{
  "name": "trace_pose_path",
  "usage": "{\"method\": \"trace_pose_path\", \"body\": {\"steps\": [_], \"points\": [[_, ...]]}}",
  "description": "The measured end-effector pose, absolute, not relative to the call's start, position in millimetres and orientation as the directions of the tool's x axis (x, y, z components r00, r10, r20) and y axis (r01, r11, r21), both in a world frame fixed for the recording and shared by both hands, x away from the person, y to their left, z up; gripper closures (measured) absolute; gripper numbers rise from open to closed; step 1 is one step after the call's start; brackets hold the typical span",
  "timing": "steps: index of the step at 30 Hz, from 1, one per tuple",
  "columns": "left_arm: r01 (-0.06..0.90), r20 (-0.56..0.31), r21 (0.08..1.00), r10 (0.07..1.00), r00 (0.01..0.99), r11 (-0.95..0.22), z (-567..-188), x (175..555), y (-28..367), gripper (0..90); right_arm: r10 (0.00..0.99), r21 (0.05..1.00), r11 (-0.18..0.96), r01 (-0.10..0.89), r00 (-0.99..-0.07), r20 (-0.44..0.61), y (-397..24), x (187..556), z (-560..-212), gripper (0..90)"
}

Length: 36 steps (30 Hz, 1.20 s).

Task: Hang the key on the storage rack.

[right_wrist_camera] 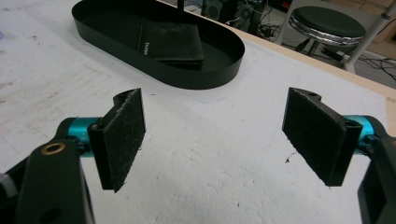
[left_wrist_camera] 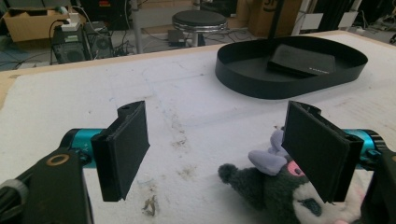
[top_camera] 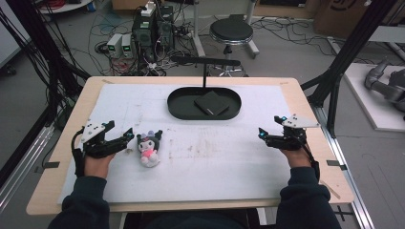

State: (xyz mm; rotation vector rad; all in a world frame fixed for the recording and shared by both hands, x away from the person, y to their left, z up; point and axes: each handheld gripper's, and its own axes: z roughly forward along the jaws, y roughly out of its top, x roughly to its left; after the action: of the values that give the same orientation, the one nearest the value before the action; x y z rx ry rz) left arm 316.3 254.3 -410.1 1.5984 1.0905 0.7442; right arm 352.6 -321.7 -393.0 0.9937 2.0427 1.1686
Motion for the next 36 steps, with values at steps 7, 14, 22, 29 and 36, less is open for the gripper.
{"method": "trace_pose_path", "body": {"steps": [7, 14, 22, 29, 36], "points": [[0.333, -0.091, 0.941, 0.909, 0.407, -0.055, -409, 314, 244, 22.6, 0.828, 0.881, 0.344, 0.326, -0.548, -0.12, -323, 354, -394, 21.9], [0.439, -0.103, 0.893, 0.903, 0.417, -0.1, -412, 311, 219, 22.6, 0.816, 0.879, 0.355, 0.319, -0.565, -0.124, -320, 352, -395, 21.9], [0.59, -0.172, 0.801, 0.904, 0.391, -0.103, -422, 315, 191, 22.7, 0.811, 0.883, 0.343, 0.321, -0.575, -0.106, -322, 353, -396, 21.9], [0.676, -0.202, 0.724, 0.894, 0.401, -0.139, -438, 318, 173, 21.3, 0.809, 0.879, 0.354, 0.32, -0.577, -0.115, -321, 347, -396, 22.0], [0.634, -0.121, 0.732, 0.868, 0.482, -0.25, -436, 313, 164, 22.0, 0.796, 0.871, 0.382, 0.31, -0.588, -0.14, -318, 347, -396, 23.3]]}}
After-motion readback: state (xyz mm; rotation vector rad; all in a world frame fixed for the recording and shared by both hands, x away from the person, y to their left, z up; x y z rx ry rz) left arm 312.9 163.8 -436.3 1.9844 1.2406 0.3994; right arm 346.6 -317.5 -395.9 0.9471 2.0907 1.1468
